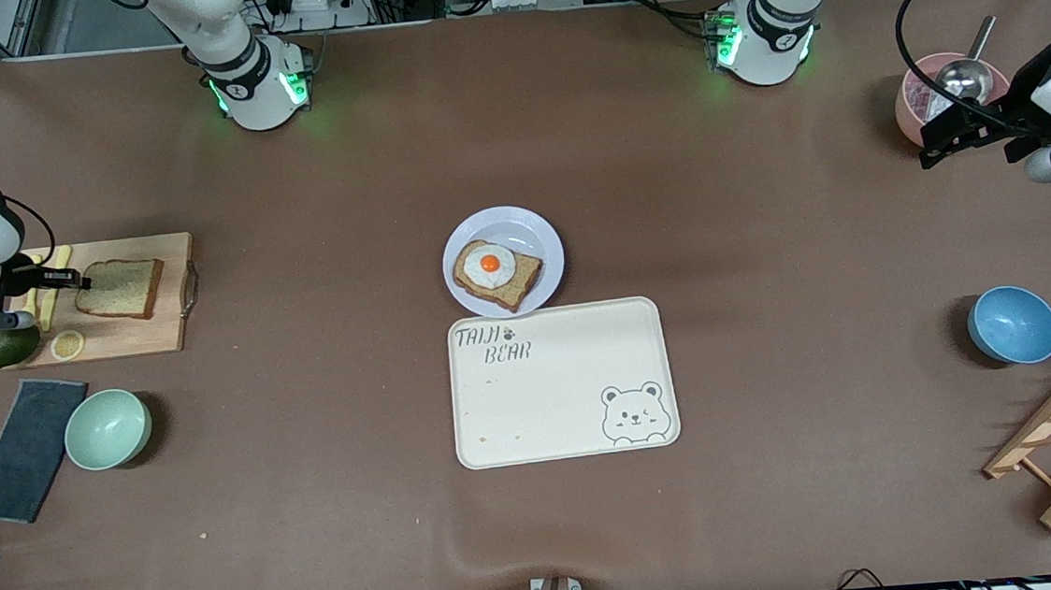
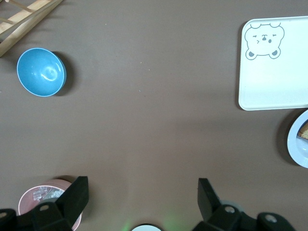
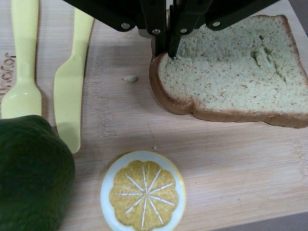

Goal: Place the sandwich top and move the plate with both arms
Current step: 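Lower the right gripper and grasp the bread slice edge, then lift the bread slice with the right gripper toward the plate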

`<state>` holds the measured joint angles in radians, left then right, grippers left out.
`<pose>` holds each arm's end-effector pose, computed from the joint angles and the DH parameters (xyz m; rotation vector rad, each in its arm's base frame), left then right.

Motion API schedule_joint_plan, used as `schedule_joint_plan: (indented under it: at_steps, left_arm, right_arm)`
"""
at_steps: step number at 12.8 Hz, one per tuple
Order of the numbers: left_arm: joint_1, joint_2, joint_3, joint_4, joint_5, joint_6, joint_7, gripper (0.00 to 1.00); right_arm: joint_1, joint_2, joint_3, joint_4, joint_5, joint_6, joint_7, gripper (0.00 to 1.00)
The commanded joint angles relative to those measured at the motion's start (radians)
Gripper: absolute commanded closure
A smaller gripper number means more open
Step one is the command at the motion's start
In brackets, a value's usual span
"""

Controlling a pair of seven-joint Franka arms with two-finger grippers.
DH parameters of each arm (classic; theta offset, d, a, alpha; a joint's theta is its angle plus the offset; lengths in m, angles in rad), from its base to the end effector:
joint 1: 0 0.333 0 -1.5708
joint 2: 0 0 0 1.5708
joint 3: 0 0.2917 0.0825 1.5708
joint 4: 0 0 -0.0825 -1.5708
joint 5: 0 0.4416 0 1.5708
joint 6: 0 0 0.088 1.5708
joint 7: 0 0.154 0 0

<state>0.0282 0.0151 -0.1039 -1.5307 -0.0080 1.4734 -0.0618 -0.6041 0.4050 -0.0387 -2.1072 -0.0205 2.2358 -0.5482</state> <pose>0.6011 -0.0465 0.5570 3.1349 -0.0226 -0.1142 0.4463 -0.3384 0.0882 -2.9867 0.1176 0.3691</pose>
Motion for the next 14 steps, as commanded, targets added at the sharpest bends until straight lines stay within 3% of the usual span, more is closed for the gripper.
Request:
schedule_joint_plan:
  at_steps: [1, 7, 14]
  left_arm:
    - [-0.001, 0.000, -0.002, -0.002, -0.001, 0.005, -0.001, 0.00]
    - [-0.001, 0.000, -0.002, -0.002, -0.001, 0.005, -0.001, 0.00]
    - [-0.001, 0.002, -0.002, -0.002, -0.001, 0.007, -0.001, 0.00]
  right_arm:
    - [-0.005, 0.003, 0.034, 0.064, 0.019, -0.083, -0.016, 1.00]
    - [-0.005, -0.058, 0.135, 0.185, 0.031, -0.287, -0.018, 1.00]
    - [0.035, -0.071, 0.365, 0.320, 0.174, -0.472, -0.007, 1.00]
